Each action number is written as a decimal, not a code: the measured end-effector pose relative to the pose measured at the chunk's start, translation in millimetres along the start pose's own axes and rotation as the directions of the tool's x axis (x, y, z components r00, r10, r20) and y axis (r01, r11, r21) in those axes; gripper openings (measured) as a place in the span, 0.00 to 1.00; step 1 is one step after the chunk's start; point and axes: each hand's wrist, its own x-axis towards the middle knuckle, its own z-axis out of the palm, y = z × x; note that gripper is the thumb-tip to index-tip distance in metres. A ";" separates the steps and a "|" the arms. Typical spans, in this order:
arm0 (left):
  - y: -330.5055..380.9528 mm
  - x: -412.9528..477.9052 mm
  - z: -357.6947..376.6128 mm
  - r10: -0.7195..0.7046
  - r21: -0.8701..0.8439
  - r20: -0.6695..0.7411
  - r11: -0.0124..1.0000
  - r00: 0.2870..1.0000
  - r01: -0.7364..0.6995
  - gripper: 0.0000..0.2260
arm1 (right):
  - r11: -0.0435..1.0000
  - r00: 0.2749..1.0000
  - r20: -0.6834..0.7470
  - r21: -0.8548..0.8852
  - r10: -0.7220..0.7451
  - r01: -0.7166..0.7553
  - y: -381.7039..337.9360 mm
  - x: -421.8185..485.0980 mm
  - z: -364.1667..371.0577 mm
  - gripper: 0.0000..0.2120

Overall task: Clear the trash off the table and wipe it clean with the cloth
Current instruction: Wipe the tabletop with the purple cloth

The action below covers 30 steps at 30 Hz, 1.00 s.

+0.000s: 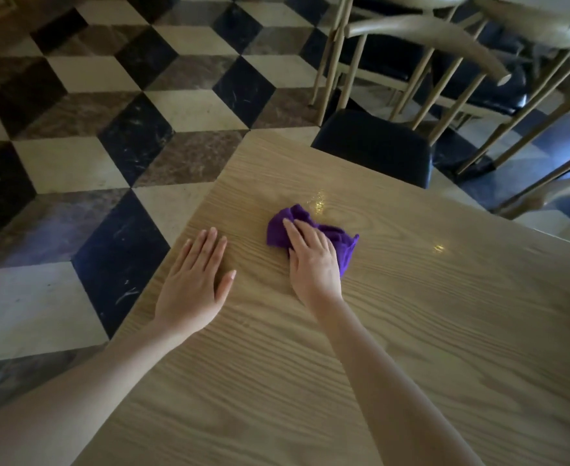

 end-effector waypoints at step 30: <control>0.1 1.5 -4.4 -0.009 -0.014 -0.014 1.000 1.000 0.009 0.28 | 0.998 0.980 0.195 -0.038 -0.042 0.050 -69.3 185.0 77.8 0.23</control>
